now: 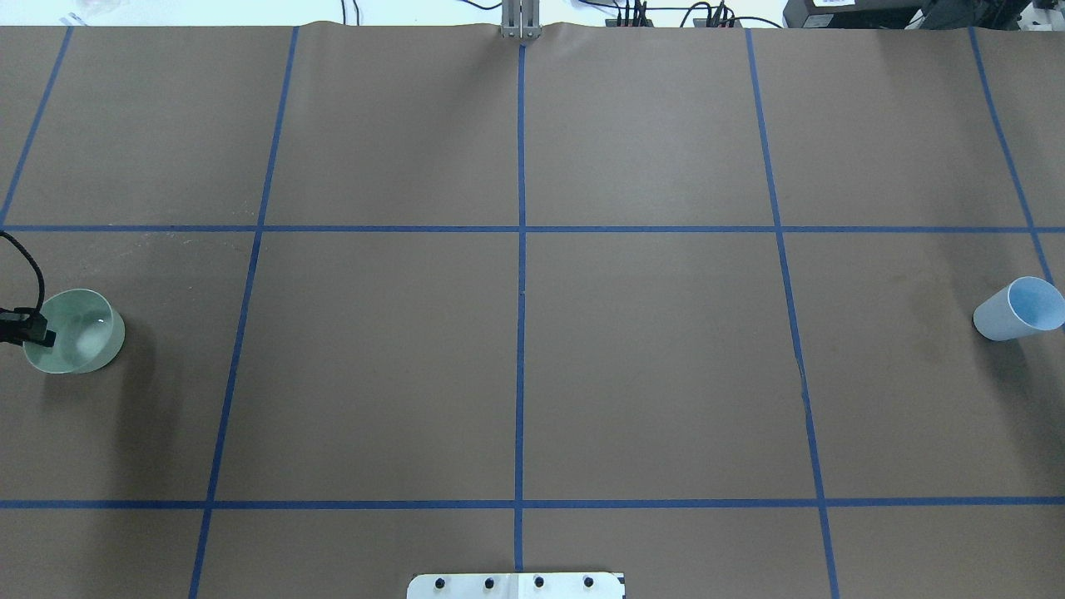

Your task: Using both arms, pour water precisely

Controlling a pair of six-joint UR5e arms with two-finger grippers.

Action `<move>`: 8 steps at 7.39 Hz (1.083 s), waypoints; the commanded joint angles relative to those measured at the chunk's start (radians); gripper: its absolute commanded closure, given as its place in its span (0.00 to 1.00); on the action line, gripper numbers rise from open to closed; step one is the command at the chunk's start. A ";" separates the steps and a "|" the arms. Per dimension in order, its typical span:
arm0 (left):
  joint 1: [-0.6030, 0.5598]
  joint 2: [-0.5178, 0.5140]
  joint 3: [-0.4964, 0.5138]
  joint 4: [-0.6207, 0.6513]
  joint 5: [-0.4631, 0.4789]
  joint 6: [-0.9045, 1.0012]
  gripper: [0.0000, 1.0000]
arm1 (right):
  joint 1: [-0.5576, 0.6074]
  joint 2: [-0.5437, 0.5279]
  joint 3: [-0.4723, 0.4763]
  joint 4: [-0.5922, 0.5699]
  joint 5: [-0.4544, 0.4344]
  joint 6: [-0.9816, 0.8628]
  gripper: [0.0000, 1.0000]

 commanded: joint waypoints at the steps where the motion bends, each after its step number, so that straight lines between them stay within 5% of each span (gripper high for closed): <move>1: 0.000 -0.004 -0.007 0.001 -0.010 -0.002 1.00 | 0.000 0.000 0.000 0.000 0.000 0.000 0.00; 2: 0.000 -0.016 -0.024 0.014 -0.034 -0.004 1.00 | 0.000 -0.002 0.000 0.000 0.000 0.000 0.00; 4: -0.099 -0.023 -0.129 0.097 -0.239 -0.022 1.00 | 0.000 -0.002 0.001 0.000 0.002 0.002 0.00; 6: -0.142 -0.116 -0.328 0.447 -0.274 -0.024 1.00 | -0.001 -0.003 0.001 0.000 0.002 0.002 0.00; 8: -0.129 -0.374 -0.375 0.766 -0.261 -0.111 1.00 | -0.001 -0.006 0.001 0.000 0.002 0.002 0.00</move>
